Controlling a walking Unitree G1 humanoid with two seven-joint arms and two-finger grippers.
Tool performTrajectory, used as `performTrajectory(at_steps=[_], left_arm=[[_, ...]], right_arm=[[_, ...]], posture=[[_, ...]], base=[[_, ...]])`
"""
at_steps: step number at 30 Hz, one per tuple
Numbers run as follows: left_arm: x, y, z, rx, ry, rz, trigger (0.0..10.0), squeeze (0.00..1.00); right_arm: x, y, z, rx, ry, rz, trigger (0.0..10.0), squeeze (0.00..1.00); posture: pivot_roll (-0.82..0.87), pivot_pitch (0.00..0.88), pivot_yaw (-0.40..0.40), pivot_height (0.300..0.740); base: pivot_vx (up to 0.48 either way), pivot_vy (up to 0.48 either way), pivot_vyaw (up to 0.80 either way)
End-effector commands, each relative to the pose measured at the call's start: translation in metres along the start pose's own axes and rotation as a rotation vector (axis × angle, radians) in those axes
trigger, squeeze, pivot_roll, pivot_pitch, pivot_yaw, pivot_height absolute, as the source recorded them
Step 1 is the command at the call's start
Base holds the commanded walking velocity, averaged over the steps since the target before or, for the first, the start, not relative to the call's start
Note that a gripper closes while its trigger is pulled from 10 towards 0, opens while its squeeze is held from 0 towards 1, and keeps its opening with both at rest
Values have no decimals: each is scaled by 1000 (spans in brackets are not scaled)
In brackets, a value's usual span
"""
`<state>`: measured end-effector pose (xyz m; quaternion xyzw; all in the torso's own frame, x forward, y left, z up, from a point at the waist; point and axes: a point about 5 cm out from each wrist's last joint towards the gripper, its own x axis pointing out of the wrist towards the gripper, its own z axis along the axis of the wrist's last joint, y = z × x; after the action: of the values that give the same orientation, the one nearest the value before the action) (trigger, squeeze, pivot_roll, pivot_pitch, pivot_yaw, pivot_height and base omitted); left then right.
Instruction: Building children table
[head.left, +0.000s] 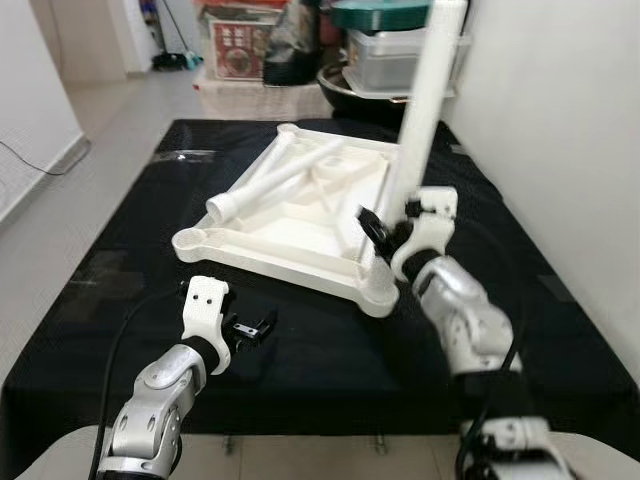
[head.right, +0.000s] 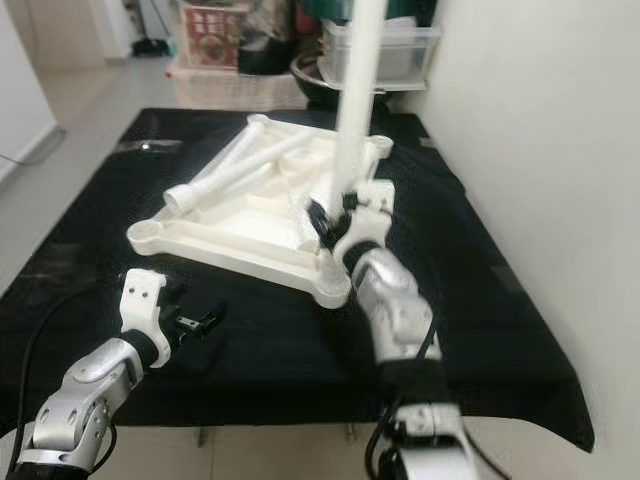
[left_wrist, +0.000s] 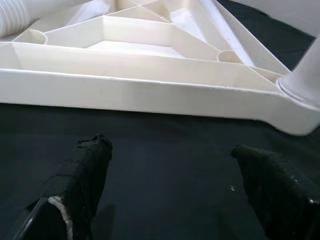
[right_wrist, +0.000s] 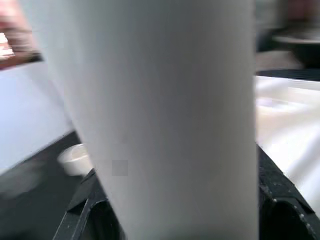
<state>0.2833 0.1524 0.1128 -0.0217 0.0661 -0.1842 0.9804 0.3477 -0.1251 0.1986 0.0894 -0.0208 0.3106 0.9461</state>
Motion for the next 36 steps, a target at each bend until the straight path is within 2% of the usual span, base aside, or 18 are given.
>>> performTrajectory(at_steps=[1, 4, 5, 6, 7, 15, 16, 18, 20, 22, 23, 25, 28, 29, 31, 34, 35, 36], left_arm=[[-1, 0, 0, -3, 3, -4, 10000, 0], [0, 1, 2, 0, -3, 0, 10000, 0], [1, 1, 3, 1, -5, 1, 10000, 0], [1, 1, 3, 1, -5, 1, 10000, 0], [1, 1, 3, 3, -7, 4, 10000, 0], [-1, -2, -1, -4, -4, 8, 10000, 0], [-1, -2, -2, -4, 0, 5, 10000, 0], [-1, -2, -2, -4, 2, 4, 10000, 0], [-1, -2, -2, -4, 2, 4, 10000, 0], [2, -3, 0, -4, -3, -1, 10000, 0], [2, -3, 0, -4, -3, -1, 10000, 0], [2, -4, -1, -6, -2, -7, 10000, 0], [1, -4, -2, -7, 2, -9, 10000, 0], [1, -4, -2, -9, 2, -8, 10000, 0], [1, -3, -2, -13, 0, -4, 10000, 0], [1, -3, -2, -14, 0, -3, 10000, 0], [2, -3, -2, -16, -3, -3, 10000, 0], [2, -3, -2, -16, -3, -3, 10000, 0]], right_arm=[[5, 13, -8, 19, 30, 123, 10000, 0], [2, 11, -16, -19, 65, 202, 9843, 0], [1, 11, -19, -20, 78, 222, 4549, 0], [1, 11, -19, -20, 78, 222, 4549, 0], [0, 10, -22, -22, 86, 229, 0, 0], [2, -40, -30, -6, 89, -364, 0, 0], [-16, -60, -36, -6, 102, -642, 0, 0], [-31, -71, -40, -8, 111, -818, 0, 0], [-31, -71, -40, -8, 111, -818, 0, 0], [-59, -71, -56, -57, 149, -1000, 0, 0], [-59, -71, -56, -57, 149, -1000, 0, 0], [-58, -52, -57, -93, 147, -934, 10000, 0], [-47, -37, -47, -94, 105, -818, 10000, 0], [-36, -26, -32, -91, 17, -703, 10000, 1000], [-21, -11, -15, -45, -68, -506, 10000, 1000], [-16, -8, -12, -24, -69, -460, 10000, 1000], [-9, -7, -10, -26, -42, -383, 10000, 686], [-9, -7, -10, -26, -42, -383, 10000, 686]], posture=[[59, 0, -38, 740], [70, 0, -47, 740], [70, 0, -47, 740], [70, 0, -47, 740], [72, 0, -52, 740], [67, 0, -49, 740], [57, 0, -47, 740], [54, 0, -46, 740], [54, 0, -46, 740], [46, 0, -46, 740], [46, 0, -46, 740], [34, 0, -40, 740], [30, 0, -41, 740], [33, 0, -45, 740], [28, 0, -48, 740], [28, 0, -48, 740], [38, 0, -56, 740], [38, 0, -56, 740]], base=[[0, 0, 0], [0, 0, 0], [0, 0, 0], [0, 0, 0], [0, 0, 0], [0, 0, 0], [0, 0, 0], [0, 0, 0], [0, 0, 0], [0, 0, 0], [0, 0, 0], [0, 0, 0], [0, 0, 0], [0, 0, 0], [0, 0, 0], [0, 0, 0], [0, 0, 0], [0, 0, 0]])
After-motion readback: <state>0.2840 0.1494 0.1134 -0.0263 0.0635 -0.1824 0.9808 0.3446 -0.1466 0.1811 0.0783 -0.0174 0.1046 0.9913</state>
